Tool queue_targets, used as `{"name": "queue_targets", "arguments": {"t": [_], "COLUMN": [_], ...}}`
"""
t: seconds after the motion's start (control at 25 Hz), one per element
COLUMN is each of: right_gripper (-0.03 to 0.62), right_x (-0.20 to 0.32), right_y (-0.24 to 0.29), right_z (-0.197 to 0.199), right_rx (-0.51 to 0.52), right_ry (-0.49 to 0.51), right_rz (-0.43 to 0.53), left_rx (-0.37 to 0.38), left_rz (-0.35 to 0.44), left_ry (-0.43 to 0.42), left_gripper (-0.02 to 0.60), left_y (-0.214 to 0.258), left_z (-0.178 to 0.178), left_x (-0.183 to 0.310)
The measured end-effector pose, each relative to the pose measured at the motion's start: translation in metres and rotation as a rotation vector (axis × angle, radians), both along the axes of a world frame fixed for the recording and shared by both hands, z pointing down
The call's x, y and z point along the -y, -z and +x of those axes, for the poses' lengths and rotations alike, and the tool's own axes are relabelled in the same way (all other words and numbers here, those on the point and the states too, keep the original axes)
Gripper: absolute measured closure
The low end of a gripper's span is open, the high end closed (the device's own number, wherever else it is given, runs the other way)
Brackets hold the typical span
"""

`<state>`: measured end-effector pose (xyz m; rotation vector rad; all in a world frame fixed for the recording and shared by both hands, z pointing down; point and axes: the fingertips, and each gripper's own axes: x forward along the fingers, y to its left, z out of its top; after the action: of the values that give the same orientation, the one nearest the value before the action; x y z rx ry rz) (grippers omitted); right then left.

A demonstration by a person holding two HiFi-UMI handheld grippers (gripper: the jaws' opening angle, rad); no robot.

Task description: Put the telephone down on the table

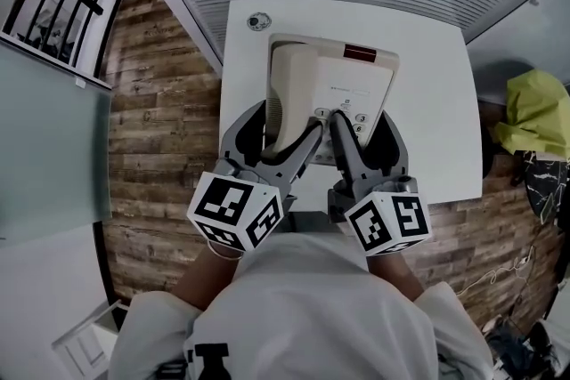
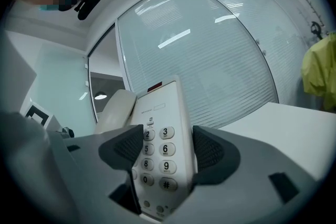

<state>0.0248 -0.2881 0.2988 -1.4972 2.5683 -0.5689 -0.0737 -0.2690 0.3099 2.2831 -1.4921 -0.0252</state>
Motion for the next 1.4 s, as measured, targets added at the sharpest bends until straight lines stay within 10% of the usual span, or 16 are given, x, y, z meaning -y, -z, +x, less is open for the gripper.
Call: {"name": "queue_targets", "arguments": {"t": [1.4], "right_gripper": [0.284], "right_x": [0.023], "right_y": [-0.088], "right_z": [0.003], "right_rx": [-0.022], "right_ry": [0.043], "right_rz": [-0.199], "left_rx": [0.001], "left_rz": [-0.224], "left_ry": [0.042], "left_gripper": [0.233], "left_y": [-0.084], "left_z": [0.005], "left_x": [0.017]}}
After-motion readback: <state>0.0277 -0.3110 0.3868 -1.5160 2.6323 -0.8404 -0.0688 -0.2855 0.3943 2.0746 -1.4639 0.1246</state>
